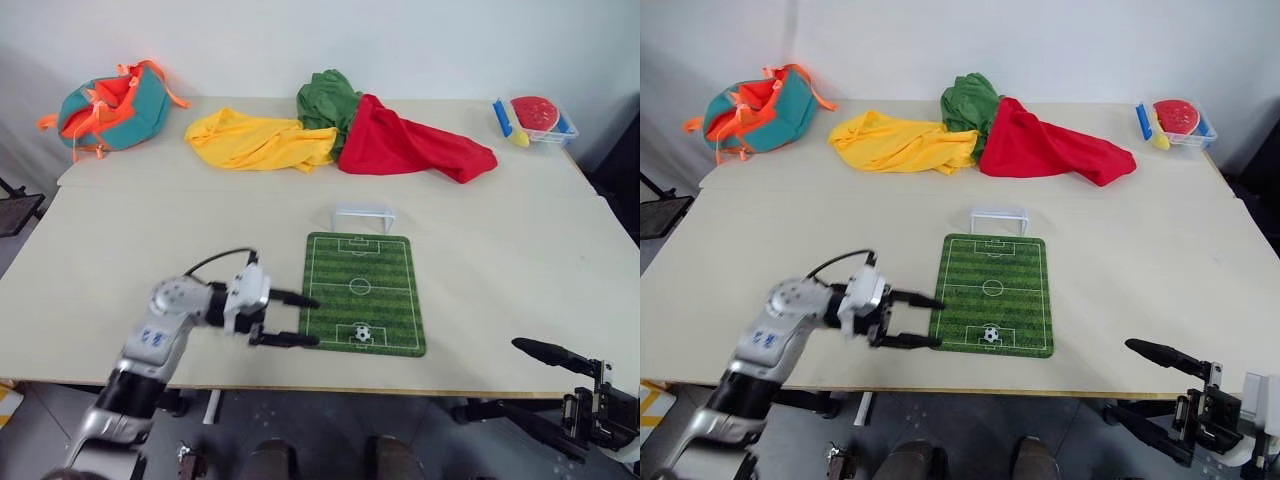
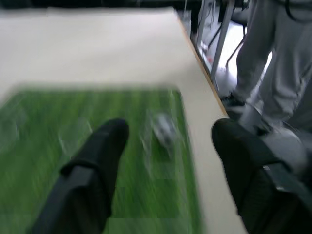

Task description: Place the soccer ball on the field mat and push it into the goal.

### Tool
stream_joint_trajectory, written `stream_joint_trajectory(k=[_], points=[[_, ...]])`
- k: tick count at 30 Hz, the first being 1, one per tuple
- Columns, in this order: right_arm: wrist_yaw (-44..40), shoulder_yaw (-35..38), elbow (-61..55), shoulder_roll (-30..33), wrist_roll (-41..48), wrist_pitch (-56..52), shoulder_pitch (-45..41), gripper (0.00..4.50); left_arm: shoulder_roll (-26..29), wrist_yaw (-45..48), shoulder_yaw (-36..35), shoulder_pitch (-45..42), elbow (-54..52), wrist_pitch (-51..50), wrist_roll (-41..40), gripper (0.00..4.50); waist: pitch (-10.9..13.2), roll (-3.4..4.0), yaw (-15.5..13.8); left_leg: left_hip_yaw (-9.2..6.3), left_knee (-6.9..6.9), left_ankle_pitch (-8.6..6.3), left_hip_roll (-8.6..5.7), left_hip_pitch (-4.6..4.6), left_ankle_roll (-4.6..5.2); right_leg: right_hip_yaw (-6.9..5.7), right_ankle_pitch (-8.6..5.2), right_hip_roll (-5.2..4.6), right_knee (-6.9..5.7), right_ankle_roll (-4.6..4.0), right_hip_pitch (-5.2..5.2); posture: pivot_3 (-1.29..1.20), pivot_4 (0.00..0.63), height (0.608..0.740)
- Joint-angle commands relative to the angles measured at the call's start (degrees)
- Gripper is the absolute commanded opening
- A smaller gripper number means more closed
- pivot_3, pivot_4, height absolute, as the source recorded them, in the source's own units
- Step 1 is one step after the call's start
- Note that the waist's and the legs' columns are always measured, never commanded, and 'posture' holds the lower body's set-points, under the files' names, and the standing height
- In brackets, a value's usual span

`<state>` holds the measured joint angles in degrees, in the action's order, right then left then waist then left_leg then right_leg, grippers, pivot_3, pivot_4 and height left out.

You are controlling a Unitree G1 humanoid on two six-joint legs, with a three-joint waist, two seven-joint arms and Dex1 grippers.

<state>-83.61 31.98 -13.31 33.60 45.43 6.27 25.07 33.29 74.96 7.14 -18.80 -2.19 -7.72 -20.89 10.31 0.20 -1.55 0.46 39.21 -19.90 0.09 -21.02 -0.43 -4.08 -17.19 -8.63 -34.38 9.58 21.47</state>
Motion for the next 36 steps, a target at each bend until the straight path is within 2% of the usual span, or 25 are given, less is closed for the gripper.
stream_joint_trajectory(k=[1,6,7,15,25,30,36], points=[[-1.7,1.8,0.7,1.5,0.8,1.1,-1.0,4.5,0.1,-1.8,0.8,3.6,-6.8,-1.2,-1.0,1.78,0.0,-0.01,-0.4,-0.03,0.02,0.0,-0.01,-0.02,0.0,-0.01,0.0,-0.01,0.0,-0.01,-0.01,0.0,0.15,0.74],[-3.6,0.7,4.8,2.8,-0.2,1.9,-3.5,4.5,-7.5,-11.4,7.5,7.8,-13.1,-4.0,2.3,0.13,0.0,-0.01,-0.8,-0.03,0.04,-0.03,-0.06,0.0,0.07,0.01,0.03,-0.04,0.07,0.01,-0.1,0.0,0.15,0.74],[-3.6,0.4,5.1,2.8,-0.4,2.0,-3.8,4.5,-7.8,-11.9,8.1,7.9,-13.4,-4.3,2.6,0.06,0.0,0.0,-0.7,-0.02,0.04,-0.03,-0.05,0.0,0.06,0.01,0.03,-0.03,0.04,0.01,-0.08,0.0,0.15,0.74],[-5.4,0.7,8.6,3.3,-1.3,3.0,-4.6,4.5,-10.6,-17.1,13.6,7.0,-12.3,-5.7,6.4,0.06,0.0,0.07,0.0,0.06,0.02,-0.01,-0.05,0.07,0.03,0.07,0.02,-0.02,0.02,0.0,-0.08,0.0,0.15,0.74],[-1.9,0.3,4.5,1.0,-1.3,3.3,-2.2,4.5,-15.6,-19.6,14.4,-2.8,0.6,-4.6,9.6,0.06,0.0,0.07,0.0,0.05,0.02,0.0,-0.06,0.07,0.02,0.06,0.02,-0.01,0.0,0.0,-0.06,0.0,0.15,0.74],[3.7,0.6,2.4,-2.1,-2.1,4.3,-2.3,4.5,-19.3,-22.7,13.2,-8.2,9.5,0.2,12.1,0.06,0.0,0.07,-0.1,0.06,0.03,0.01,-0.06,0.07,0.01,0.06,0.02,-0.01,-0.02,0.01,-0.05,0.0,0.15,0.74],[16.1,0.5,1.5,-7.9,-6.2,7.7,-6.6,4.5,-24.7,-32.2,8.1,-15.4,22.0,9.1,15.0,0.06,0.0,0.05,-0.1,0.07,0.05,0.03,-0.09,0.04,0.0,0.06,0.04,-0.02,-0.02,0.03,-0.01,0.0,0.15,0.74]])
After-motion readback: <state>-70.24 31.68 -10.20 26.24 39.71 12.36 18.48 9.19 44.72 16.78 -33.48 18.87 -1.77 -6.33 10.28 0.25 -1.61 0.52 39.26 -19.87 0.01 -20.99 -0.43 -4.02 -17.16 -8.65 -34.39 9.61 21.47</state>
